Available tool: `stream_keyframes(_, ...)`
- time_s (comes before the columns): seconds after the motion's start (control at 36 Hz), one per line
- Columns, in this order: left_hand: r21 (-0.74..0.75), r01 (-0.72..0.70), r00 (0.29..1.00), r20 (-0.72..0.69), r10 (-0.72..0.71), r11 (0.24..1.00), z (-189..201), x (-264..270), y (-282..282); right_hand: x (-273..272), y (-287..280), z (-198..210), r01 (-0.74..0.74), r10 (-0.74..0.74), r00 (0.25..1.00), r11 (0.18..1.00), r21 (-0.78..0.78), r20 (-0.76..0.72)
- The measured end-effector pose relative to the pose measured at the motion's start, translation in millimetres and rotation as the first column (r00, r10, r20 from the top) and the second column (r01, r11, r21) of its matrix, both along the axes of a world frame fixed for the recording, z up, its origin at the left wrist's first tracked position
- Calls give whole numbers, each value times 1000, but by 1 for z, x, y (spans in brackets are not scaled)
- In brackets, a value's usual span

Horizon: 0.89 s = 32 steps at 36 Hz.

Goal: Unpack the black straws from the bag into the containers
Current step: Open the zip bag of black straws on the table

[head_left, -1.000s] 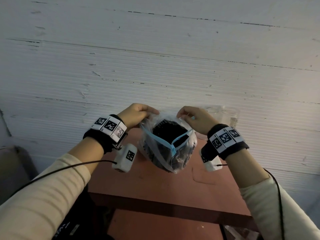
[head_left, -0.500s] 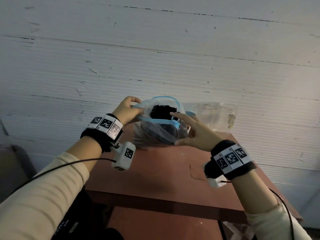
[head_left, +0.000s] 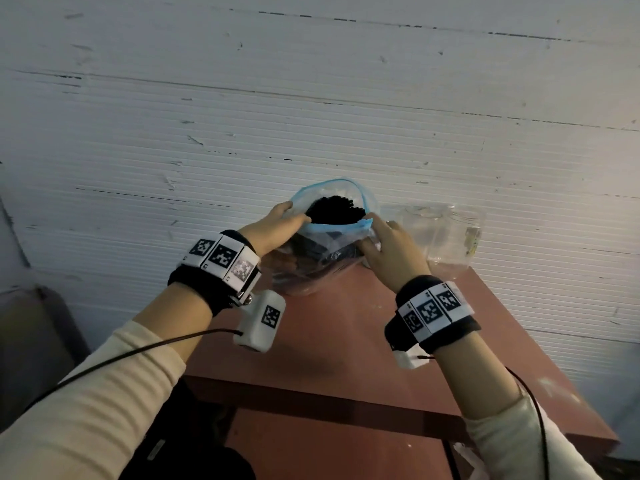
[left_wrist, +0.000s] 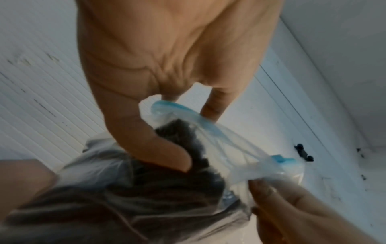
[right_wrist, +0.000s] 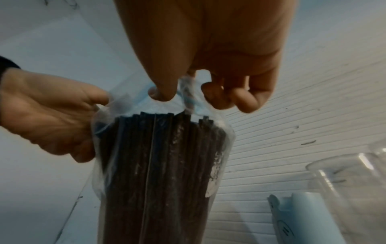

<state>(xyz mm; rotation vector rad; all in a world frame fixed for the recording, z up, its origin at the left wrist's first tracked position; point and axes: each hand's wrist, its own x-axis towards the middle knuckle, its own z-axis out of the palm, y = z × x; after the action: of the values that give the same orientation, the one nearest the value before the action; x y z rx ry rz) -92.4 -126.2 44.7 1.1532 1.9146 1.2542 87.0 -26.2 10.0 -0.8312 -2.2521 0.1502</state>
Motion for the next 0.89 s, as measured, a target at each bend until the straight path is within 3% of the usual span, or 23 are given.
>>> stream_keyframes(0.08,63,8,994,105,-15,998,0,2,-3,2,-5,2,8,-8,1000,1000,-24,14)
stream_keyframes(0.22,311,-47,959,280,-44,949,7,10,-1,0,-7,9,-191,167,960,977,-90,-223)
stream_keyframes(0.39,323,-149,905,425,-3,934,11,6,2,1,-8,12,-408,326,870,897,-169,-370)
stream_keyframes(0.44,294,-171,892,451,22,940,6,5,4,1,-5,8,-413,339,886,887,-205,-316)
stream_keyframes(0.56,261,-207,887,457,68,943,-6,4,5,3,1,-2,-249,239,967,961,-121,-89)
stream_keyframes(0.69,226,-188,927,361,97,956,-23,2,6,7,5,-12,-68,91,979,989,-129,183)
stream_keyframes(0.81,209,-182,963,235,131,961,-34,1,6,14,-1,-8,-38,73,968,988,-147,239)
stream_keyframes(0.89,213,-153,969,222,105,965,-35,-1,4,21,-9,5,-78,112,981,975,-210,156)
